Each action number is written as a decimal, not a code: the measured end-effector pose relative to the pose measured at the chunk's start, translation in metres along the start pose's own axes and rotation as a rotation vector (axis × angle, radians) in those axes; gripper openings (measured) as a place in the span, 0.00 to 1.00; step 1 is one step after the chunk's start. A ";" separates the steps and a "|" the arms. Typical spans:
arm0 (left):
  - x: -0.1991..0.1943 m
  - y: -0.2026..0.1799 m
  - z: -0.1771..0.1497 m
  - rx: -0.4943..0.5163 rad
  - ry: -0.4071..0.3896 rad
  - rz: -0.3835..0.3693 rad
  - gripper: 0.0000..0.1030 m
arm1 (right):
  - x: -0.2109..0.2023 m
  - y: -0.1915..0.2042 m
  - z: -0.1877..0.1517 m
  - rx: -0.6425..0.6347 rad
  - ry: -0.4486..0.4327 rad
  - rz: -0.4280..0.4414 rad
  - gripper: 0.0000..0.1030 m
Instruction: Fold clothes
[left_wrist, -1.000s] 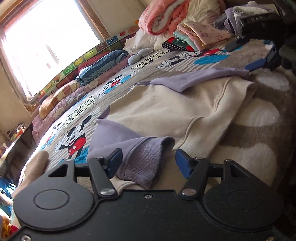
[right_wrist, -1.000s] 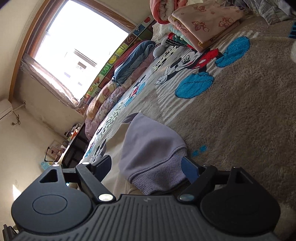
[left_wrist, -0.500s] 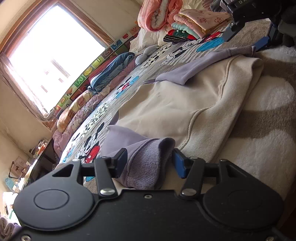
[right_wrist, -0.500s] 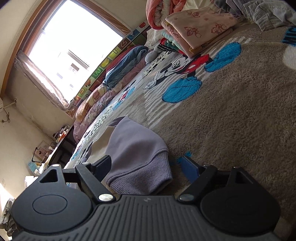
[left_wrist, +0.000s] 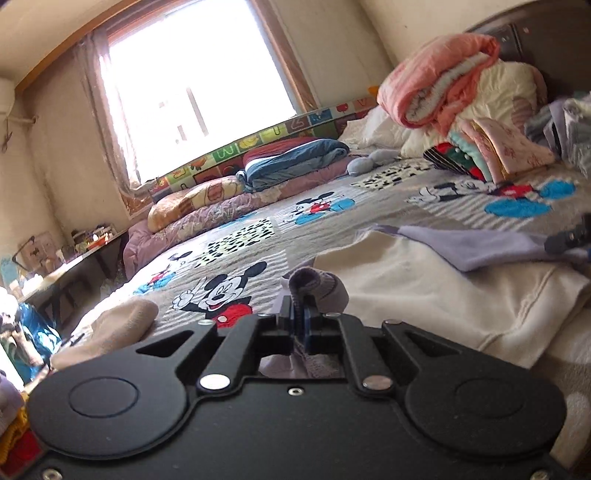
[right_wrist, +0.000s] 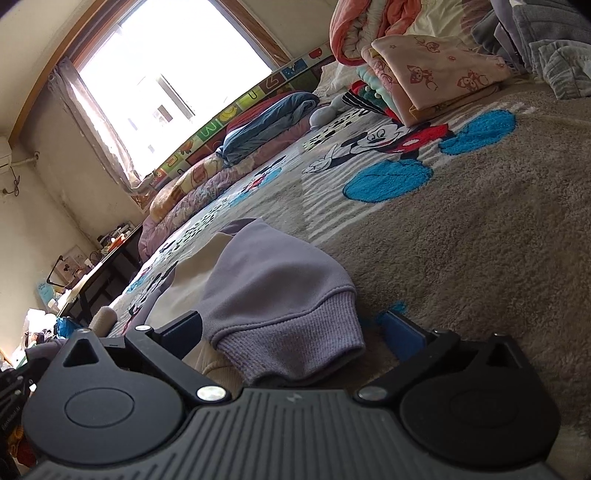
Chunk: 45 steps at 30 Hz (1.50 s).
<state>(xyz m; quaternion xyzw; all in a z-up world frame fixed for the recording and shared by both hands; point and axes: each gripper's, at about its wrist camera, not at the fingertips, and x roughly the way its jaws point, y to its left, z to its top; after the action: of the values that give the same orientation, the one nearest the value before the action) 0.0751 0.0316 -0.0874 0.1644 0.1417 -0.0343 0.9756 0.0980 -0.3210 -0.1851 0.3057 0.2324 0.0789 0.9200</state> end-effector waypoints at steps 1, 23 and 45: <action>0.003 0.015 0.004 -0.075 -0.001 -0.006 0.03 | 0.000 0.000 -0.001 -0.003 -0.009 0.001 1.00; 0.083 0.249 -0.087 -1.111 0.033 0.047 0.03 | 0.004 0.007 -0.016 -0.072 -0.087 -0.021 1.00; 0.066 0.288 -0.144 -1.410 0.173 0.105 0.45 | 0.008 0.012 -0.016 -0.082 -0.086 -0.047 1.00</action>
<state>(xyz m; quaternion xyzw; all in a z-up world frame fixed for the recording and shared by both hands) 0.1331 0.3500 -0.1475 -0.4972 0.1989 0.1259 0.8351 0.0971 -0.3009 -0.1926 0.2654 0.1964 0.0535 0.9424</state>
